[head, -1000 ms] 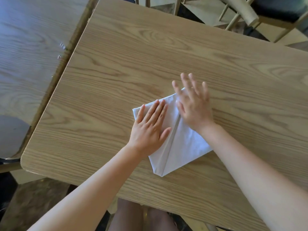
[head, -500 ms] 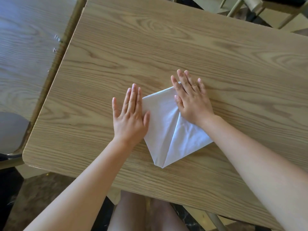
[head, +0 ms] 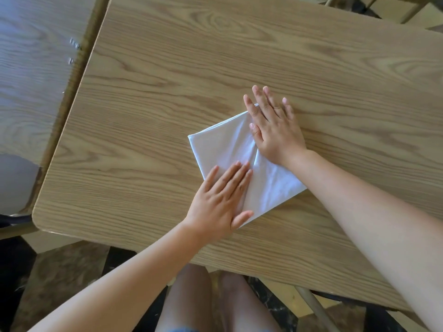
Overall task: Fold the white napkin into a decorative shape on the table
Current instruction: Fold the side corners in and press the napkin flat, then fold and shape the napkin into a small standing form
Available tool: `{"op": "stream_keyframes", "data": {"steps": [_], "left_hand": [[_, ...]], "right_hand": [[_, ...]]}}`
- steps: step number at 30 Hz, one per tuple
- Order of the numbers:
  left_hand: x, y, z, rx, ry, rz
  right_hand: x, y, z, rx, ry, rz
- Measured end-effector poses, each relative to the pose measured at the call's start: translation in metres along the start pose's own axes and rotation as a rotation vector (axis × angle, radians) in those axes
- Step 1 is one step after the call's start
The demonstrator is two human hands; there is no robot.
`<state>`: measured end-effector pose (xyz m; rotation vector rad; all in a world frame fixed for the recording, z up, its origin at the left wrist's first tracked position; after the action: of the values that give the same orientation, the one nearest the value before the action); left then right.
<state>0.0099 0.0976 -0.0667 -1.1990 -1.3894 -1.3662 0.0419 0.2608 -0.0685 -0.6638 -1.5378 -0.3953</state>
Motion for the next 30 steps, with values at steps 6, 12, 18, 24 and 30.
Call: {"op": "stream_keyframes", "data": {"steps": [6, 12, 18, 24, 30], "left_hand": [[-0.008, 0.005, -0.036, 0.043, -0.107, -0.004], [0.020, 0.002, -0.038, 0.022, -0.036, -0.193], [0.082, -0.051, 0.077, 0.292, 0.217, -0.256], [0.055, -0.061, 0.125, 0.331, -0.047, -0.111], [0.042, -0.080, 0.137, 0.446, -0.187, -0.295]], "right_hand": [[-0.001, 0.000, -0.001, -0.002, -0.025, 0.002], [0.018, 0.005, -0.008, -0.056, 0.098, 0.120], [0.043, 0.046, -0.057, -0.489, 0.333, 0.223], [0.034, 0.049, -0.064, -0.585, 0.151, 0.337], [0.021, 0.058, -0.060, -0.669, 0.047, 0.492]]}}
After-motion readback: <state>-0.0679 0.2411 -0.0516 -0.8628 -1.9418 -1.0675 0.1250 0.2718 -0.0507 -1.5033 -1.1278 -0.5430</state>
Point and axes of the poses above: each hand's wrist, its own z-axis towards the middle knuckle, its own x-axis out of the back of the hand, y = z × x, the point moved 9 cm from there along z, towards the middle knuckle, and after that the axes turned 9 degrees about x, right-handed, at the moved point
